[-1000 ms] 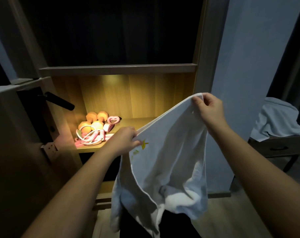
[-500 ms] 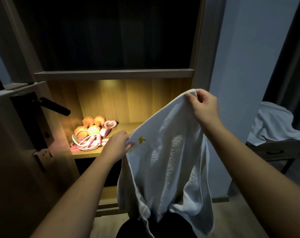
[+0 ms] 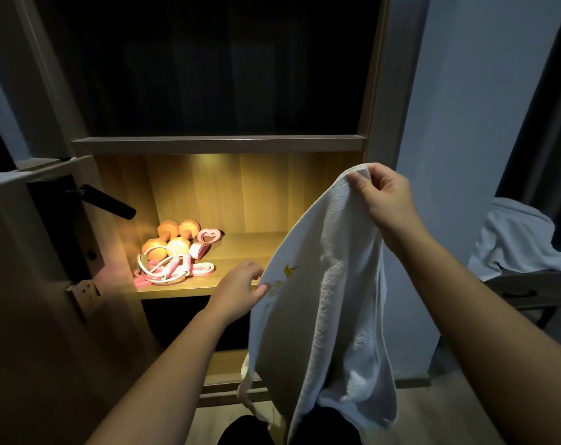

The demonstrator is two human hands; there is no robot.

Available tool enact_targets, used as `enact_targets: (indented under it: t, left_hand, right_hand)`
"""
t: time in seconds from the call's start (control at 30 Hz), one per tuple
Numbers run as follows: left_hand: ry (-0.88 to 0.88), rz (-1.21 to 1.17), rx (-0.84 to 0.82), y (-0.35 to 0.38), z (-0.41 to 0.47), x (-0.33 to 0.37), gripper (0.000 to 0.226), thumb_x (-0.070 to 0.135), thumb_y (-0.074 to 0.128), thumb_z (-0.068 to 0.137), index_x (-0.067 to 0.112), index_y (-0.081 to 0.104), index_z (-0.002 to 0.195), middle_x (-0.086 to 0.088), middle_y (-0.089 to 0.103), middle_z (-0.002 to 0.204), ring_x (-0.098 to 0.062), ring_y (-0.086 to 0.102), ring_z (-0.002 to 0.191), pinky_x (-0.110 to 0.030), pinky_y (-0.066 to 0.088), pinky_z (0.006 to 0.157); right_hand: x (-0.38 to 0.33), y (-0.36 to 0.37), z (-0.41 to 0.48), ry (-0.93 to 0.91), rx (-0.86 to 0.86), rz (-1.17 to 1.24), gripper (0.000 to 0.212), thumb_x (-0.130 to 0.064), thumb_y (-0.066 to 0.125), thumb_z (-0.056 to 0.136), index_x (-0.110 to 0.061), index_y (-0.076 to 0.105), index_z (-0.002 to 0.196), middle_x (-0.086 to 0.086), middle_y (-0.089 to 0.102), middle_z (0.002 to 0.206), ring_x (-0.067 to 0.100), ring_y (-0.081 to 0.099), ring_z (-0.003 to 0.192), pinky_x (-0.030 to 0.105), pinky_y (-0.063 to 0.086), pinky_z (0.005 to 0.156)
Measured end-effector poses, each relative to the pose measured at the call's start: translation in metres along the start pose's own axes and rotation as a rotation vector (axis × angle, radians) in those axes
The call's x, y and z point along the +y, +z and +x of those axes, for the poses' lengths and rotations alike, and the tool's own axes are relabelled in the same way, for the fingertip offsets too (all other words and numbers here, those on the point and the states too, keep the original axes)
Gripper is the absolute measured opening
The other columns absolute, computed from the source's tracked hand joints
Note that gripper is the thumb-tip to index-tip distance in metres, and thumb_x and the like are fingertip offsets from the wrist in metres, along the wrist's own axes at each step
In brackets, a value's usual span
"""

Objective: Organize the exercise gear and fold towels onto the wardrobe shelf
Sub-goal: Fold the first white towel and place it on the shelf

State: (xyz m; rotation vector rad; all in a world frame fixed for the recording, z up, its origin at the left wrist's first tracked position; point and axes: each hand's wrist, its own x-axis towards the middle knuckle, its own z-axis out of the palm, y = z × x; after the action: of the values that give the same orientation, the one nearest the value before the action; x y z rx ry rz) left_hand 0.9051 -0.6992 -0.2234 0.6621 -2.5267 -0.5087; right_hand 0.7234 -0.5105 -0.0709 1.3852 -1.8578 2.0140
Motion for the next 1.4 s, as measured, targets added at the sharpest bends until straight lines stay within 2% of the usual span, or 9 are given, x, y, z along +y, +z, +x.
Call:
enact_targets:
  t: [0.2,0.33,0.5,0.7,1.0,1.1,1.23,1.33,1.4]
  left_hand:
    - [0.121,-0.376,0.105,-0.005,0.010,0.059,0.021,0.022,0.063,0.092,0.020,0.066,0.112,0.012,0.063,0.119,-0.001,0.055,0.111,-0.026,0.044,0.096]
    - [0.146,-0.646,-0.032,-0.011,0.014,0.086,0.038,0.021,0.058,0.093,0.023,0.058,0.131,0.011,0.060,0.127,-0.004,0.053,0.119,-0.027,0.046,0.097]
    - [0.130,-0.828,-0.120,-0.008,0.015,0.097,0.021,0.025,0.051,0.085,0.032,0.064,0.099,0.006,0.067,0.095,-0.013,0.062,0.096,-0.028,0.047,0.080]
    - [0.108,-0.796,-0.128,0.003,0.009,0.091,0.014,0.025,0.057,0.089,0.036,0.062,0.096,0.022,0.066,0.085,0.003,0.062,0.085,-0.012,0.048,0.066]
    - [-0.023,-0.680,-0.331,0.013,0.005,0.076,0.015,0.045,0.049,0.090,0.044,0.056,0.103,0.015,0.062,0.103,-0.005,0.058,0.100,-0.026,0.046,0.077]
    - [0.007,-0.421,-0.077,0.008,0.011,0.063,0.031,0.042,0.048,0.099,0.019,0.068,0.100,0.002,0.066,0.098,-0.015,0.062,0.089,-0.037,0.052,0.076]
    - [0.109,-0.211,0.246,-0.011,0.020,0.053,0.027,0.037,0.062,0.092,0.019,0.069,0.074,0.013,0.055,0.070,-0.003,0.050,0.062,-0.013,0.033,0.056]
    - [0.160,-0.200,0.270,-0.020,0.023,0.057,0.022,0.034,0.069,0.087,0.013,0.074,0.085,0.009,0.059,0.077,-0.006,0.053,0.068,-0.020,0.038,0.059]
    - [0.157,-0.121,0.159,-0.024,0.023,0.053,0.021,0.034,0.069,0.087,0.014,0.074,0.094,0.008,0.060,0.083,-0.007,0.052,0.072,-0.020,0.035,0.061]
  right_hand:
    - [0.005,0.000,-0.007,-0.003,-0.272,-0.018,0.010,-0.029,0.060,0.095,-0.023,0.067,0.096,-0.009,0.066,0.088,-0.002,0.061,0.080,0.013,0.050,0.066]
    - [0.000,-0.002,-0.007,-0.013,-0.449,-0.008,0.011,-0.028,0.058,0.095,-0.021,0.067,0.095,-0.010,0.065,0.085,0.002,0.062,0.079,0.014,0.051,0.067]
    - [-0.005,-0.004,-0.005,-0.001,-0.525,-0.022,0.020,-0.038,0.057,0.089,-0.021,0.067,0.094,-0.007,0.065,0.086,0.007,0.062,0.081,0.019,0.052,0.069]
    - [-0.001,-0.007,-0.004,0.023,-0.485,-0.028,0.021,-0.040,0.057,0.089,-0.022,0.066,0.097,-0.009,0.066,0.087,0.007,0.063,0.083,0.020,0.054,0.071]
    - [0.002,-0.011,-0.005,0.051,-0.432,0.025,0.024,-0.045,0.059,0.084,-0.025,0.066,0.095,-0.011,0.066,0.087,0.008,0.064,0.085,0.020,0.055,0.071]
    - [0.011,-0.017,-0.004,0.071,-0.307,0.016,0.015,-0.040,0.062,0.088,-0.027,0.067,0.094,-0.010,0.067,0.088,0.013,0.064,0.088,0.021,0.054,0.069]
    - [0.025,-0.018,-0.003,0.127,-0.088,-0.044,0.009,-0.035,0.061,0.093,-0.029,0.067,0.095,-0.006,0.065,0.093,0.015,0.062,0.092,0.023,0.052,0.070]
    - [0.026,-0.015,0.000,0.114,0.014,-0.041,0.006,-0.033,0.061,0.094,-0.032,0.066,0.090,-0.011,0.065,0.090,0.012,0.061,0.089,0.019,0.049,0.066]
    - [0.024,-0.011,0.003,0.087,0.042,-0.052,0.009,-0.033,0.062,0.094,-0.035,0.065,0.086,-0.015,0.064,0.087,0.010,0.061,0.087,0.017,0.050,0.066]
